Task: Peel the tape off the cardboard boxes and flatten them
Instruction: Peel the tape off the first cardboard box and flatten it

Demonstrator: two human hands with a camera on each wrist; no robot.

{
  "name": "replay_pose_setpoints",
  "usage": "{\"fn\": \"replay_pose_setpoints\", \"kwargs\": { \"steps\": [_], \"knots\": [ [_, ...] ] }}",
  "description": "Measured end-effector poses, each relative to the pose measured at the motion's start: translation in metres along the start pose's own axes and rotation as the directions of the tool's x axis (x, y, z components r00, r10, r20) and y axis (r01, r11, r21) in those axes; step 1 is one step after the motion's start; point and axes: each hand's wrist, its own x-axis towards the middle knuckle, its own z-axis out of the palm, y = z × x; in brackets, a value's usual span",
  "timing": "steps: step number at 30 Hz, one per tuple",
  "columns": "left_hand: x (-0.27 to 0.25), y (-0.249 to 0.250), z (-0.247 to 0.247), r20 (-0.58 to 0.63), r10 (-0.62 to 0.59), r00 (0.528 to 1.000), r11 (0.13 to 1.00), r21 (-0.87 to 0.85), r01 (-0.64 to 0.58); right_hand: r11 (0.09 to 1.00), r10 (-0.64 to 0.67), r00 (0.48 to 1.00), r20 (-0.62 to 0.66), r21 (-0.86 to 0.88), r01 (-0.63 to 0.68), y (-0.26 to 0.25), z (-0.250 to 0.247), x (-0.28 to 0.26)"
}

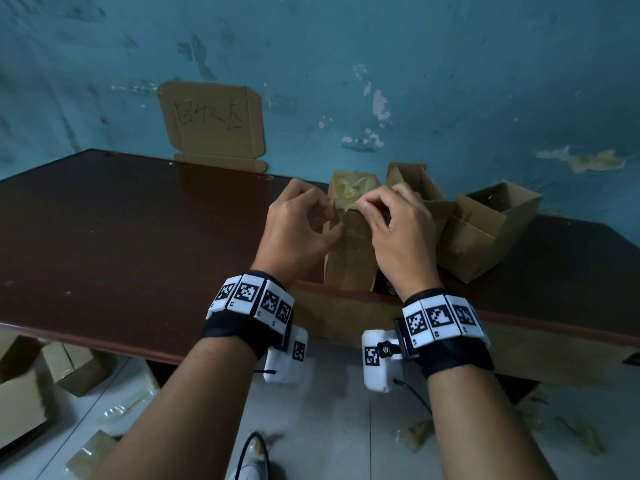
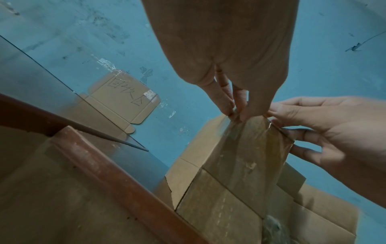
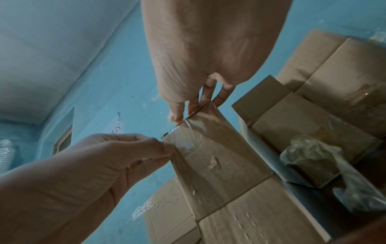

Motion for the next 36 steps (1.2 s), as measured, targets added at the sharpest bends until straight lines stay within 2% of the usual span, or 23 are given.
{"fn": "replay_pose_setpoints", "kwargs": {
  "steps": [9,16,19,25,31,36],
  "knots": [
    [0.002,0.002,-0.005,0.021,0.051,0.998,0.997,0.056,-0.052,1.000,0.008,1.000,0.019,-0.012,-0.007,-0.001,0.000,-0.001],
    [0.002,-0.002,-0.009,0.031,0.055,0.998,0.998,0.035,-0.056,1.000,0.012,1.000,0.014,0.007,-0.012,-0.001,0.000,0.000],
    [0.001,-0.001,-0.010,0.087,0.023,0.996,1.000,0.013,-0.024,1.000,0.009,1.000,0.017,0.019,-0.009,-0.002,0.001,0.000],
    [-0.001,-0.007,-0.002,0.122,-0.039,0.992,0.987,0.161,0.019,0.999,0.002,1.000,0.013,0.035,-0.002,-0.003,0.004,0.000],
    [0.001,-0.008,-0.012,0.141,-0.019,0.990,0.987,0.163,-0.005,1.000,0.001,1.000,0.019,0.029,-0.002,0.000,0.003,0.000],
    [0.001,-0.005,-0.016,0.125,-0.114,0.986,0.991,0.083,0.104,0.999,-0.015,1.000,0.016,0.040,0.015,-0.002,0.003,-0.001]
  ]
}}
